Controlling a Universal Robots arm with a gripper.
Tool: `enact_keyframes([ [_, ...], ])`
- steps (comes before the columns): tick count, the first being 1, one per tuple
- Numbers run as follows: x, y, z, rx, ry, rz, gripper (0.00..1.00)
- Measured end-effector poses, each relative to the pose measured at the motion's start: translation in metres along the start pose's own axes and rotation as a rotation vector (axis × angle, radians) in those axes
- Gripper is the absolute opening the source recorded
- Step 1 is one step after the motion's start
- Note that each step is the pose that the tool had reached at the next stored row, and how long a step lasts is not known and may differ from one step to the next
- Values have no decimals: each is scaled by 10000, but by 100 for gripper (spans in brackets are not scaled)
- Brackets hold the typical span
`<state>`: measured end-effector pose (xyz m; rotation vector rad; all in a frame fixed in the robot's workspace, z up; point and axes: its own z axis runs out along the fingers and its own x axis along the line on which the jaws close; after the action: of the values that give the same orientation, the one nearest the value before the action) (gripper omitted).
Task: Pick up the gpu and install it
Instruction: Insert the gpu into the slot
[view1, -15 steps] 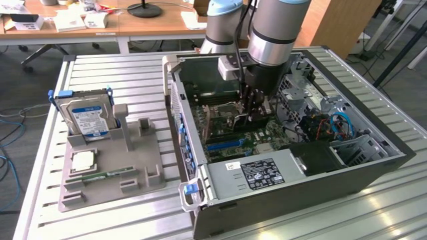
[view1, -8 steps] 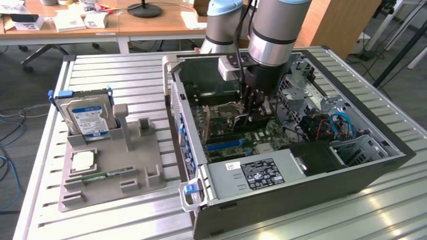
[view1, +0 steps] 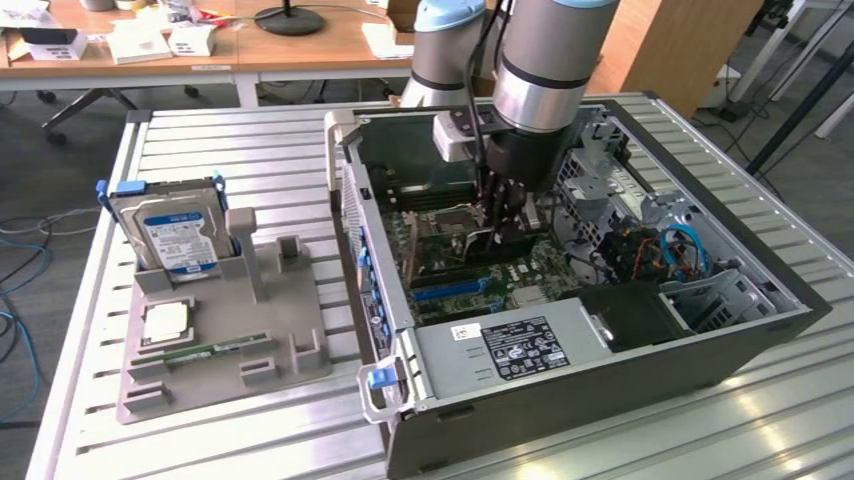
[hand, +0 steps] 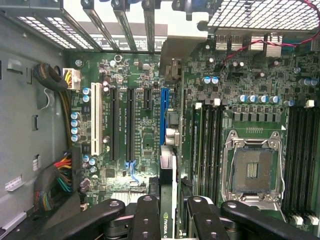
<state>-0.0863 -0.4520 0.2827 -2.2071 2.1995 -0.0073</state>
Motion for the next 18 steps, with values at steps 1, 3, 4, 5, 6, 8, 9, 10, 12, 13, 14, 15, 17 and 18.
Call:
enact_keyframes([
  [1,0,4,0,1,0,1,26],
  [3,0,17,0,1,0,1,26],
  [4,0,23,-1,0,0,1,26],
  [5,0,24,0,0,0,1,26],
  [6,0,24,0,0,0,0,26],
  [8,0,25,0,1,-1,0,26],
  [9,0,25,0,1,0,1,26],
  [10,0,26,1,0,0,1,26],
  [12,0,27,9,0,0,0,26],
  [13,0,27,11,0,1,1,26],
  [14,0,27,14,-1,1,1,26],
  [15,0,28,14,-1,2,1,26],
  [17,0,27,15,-1,2,1,26],
  [18,0,28,16,0,0,1,26],
])
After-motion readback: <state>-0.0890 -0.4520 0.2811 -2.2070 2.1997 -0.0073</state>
